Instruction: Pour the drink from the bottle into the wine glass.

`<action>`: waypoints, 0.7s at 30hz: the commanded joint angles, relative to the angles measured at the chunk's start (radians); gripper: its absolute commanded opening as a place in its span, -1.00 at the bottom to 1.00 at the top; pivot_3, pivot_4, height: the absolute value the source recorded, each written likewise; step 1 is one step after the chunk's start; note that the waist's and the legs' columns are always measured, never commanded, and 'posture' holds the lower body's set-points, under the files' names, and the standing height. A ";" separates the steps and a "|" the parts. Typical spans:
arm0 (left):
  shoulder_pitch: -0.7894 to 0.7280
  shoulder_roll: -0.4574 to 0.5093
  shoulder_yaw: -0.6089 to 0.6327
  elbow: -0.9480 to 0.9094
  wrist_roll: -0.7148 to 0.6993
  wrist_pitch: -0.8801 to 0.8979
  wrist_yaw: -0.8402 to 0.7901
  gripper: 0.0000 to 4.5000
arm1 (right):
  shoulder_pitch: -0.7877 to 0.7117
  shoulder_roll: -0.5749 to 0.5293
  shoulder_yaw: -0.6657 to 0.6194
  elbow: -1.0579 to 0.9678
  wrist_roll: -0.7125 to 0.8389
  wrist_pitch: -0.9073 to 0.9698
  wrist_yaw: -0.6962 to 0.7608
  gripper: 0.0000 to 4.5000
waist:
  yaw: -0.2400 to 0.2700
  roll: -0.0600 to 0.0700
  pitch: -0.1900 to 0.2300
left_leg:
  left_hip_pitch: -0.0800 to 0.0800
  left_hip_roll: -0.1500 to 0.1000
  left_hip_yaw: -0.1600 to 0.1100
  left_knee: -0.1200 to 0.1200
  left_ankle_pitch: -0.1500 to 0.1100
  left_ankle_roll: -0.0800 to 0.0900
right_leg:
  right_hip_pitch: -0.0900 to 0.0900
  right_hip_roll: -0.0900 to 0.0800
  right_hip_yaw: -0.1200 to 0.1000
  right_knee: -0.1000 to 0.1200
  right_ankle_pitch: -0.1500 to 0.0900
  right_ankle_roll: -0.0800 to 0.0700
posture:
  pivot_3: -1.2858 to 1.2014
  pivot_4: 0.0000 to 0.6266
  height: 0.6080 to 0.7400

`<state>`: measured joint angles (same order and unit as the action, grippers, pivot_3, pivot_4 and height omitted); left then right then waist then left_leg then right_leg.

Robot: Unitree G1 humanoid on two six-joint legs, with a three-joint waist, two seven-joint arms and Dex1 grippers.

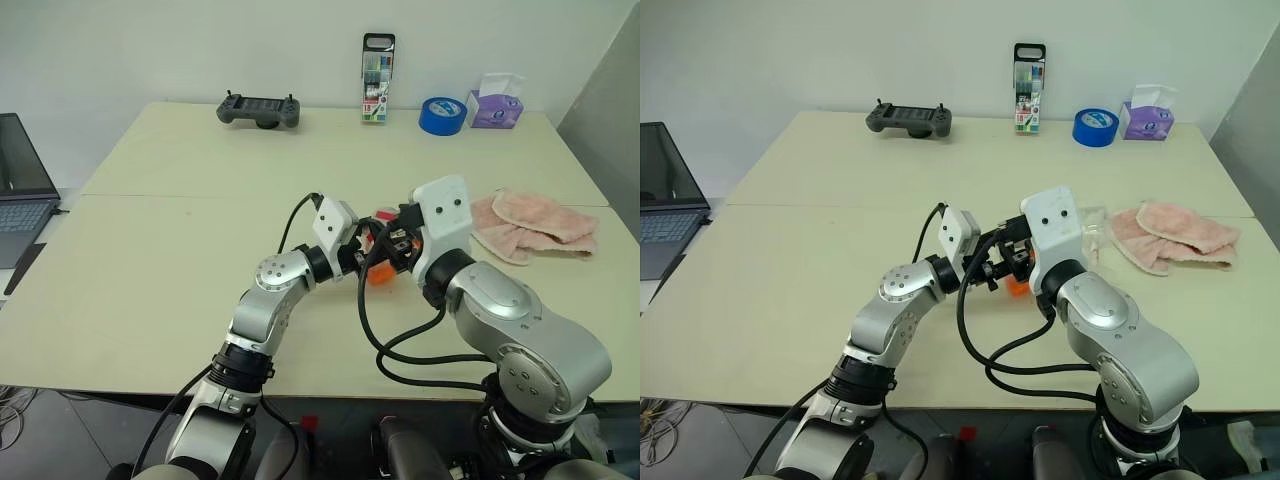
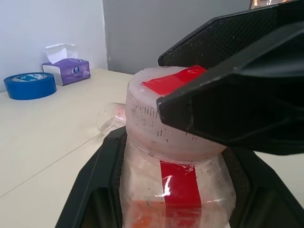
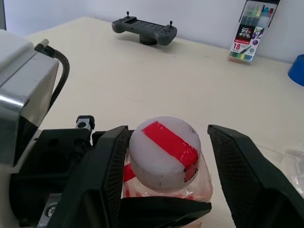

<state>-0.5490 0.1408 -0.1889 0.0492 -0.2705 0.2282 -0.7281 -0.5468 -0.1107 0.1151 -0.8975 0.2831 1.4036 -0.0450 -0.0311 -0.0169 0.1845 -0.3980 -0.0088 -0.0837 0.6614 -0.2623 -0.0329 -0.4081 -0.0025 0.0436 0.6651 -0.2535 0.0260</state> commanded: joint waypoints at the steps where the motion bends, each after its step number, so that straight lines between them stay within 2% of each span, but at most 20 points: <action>1: -0.022 -0.008 0.014 -0.030 -0.005 -0.036 0.005 -0.04 | -0.028 -0.012 0.018 -0.013 -0.016 -0.008 0.005 -0.22 | 0.000 0.000 0.000 | 0.000 0.000 0.000 0.000 0.000 0.000 | 0.000 0.000 0.000 0.000 0.000 0.000 | 0.03 -0.52 1.00; 6: -0.029 -0.011 0.013 -0.025 -0.009 -0.034 -0.002 -0.04 | -0.054 -0.066 0.024 0.017 -0.033 -0.029 0.028 -0.22 | 0.000 0.000 0.000 | 0.000 0.000 0.000 0.000 0.000 0.000 | 0.000 0.000 0.000 0.000 0.000 0.000 | 0.03 -0.52 1.00; 7: -0.030 -0.012 0.014 -0.026 -0.011 -0.031 -0.004 -0.04 | -0.059 -0.104 0.018 0.045 -0.017 -0.066 0.079 -0.22 | 0.000 0.000 0.000 | 0.000 0.000 0.000 0.000 0.000 0.000 | 0.000 0.000 0.000 0.000 0.000 0.000 | 0.03 -0.52 1.00; 10: -0.034 -0.014 0.011 -0.028 -0.013 -0.030 -0.009 -0.04 | -0.048 -0.237 -0.003 0.130 0.137 -0.229 0.401 -0.22 | -0.001 0.000 0.000 | 0.000 -0.001 0.001 0.000 0.000 0.000 | 0.000 0.001 0.000 -0.001 0.000 0.000 | 0.03 -0.52 1.00; 12: -0.034 -0.015 0.011 -0.031 -0.011 -0.029 -0.009 -0.04 | -0.056 -0.290 -0.084 0.161 0.361 -0.219 0.655 -0.22 | 0.000 0.000 0.000 | 0.000 -0.002 0.002 0.000 0.000 0.001 | 0.001 0.002 0.000 -0.002 -0.002 0.004 | 0.03 -0.52 1.00; 14: -0.033 -0.014 0.012 -0.041 -0.010 -0.024 -0.011 -0.04 | -0.111 -0.382 -0.101 0.217 0.406 -0.276 0.806 -0.22 | 0.001 0.001 0.001 | 0.000 -0.003 0.002 0.000 0.000 0.001 | 0.002 0.001 0.000 -0.002 0.000 0.001 | 0.03 -0.52 1.00; 16: -0.034 -0.011 0.019 -0.050 -0.009 -0.018 -0.003 -0.04 | -0.199 -0.410 -0.087 0.341 0.340 -0.371 0.828 -0.38 | -0.009 0.001 0.002 | 0.000 -0.003 0.003 0.000 -0.001 0.002 | 0.001 0.001 0.001 -0.002 0.000 0.000 | 0.03 -0.52 1.00; 20: -0.019 -0.007 0.025 -0.074 -0.007 -0.007 0.017 -0.04 | -0.220 -0.471 -0.018 0.403 0.298 -0.471 0.906 -0.99 | -0.007 0.001 0.002 | 0.002 0.002 0.001 0.000 -0.002 0.003 | 0.001 0.002 -0.001 0.000 0.000 0.000 | 0.03 -0.52 1.00; 21: -0.014 -0.006 0.025 -0.081 -0.006 -0.005 0.020 -0.04 | -0.218 -0.482 -0.003 0.414 0.279 -0.490 0.904 -1.00 | -0.006 0.001 0.002 | 0.002 0.002 0.000 0.000 -0.002 0.003 | 0.001 0.002 -0.002 0.000 0.000 0.000 | 0.03 -0.52 1.00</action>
<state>-0.5573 0.1414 -0.1597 0.0225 -0.2714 0.2312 -0.7114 -0.7590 -0.5835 0.0960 -0.4816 0.5815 0.9629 0.8433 -0.0373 -0.0161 0.1863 -0.3966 -0.0068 -0.0838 0.6608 -0.2638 -0.0296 -0.4067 0.0001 0.0419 0.6653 -0.2536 0.0261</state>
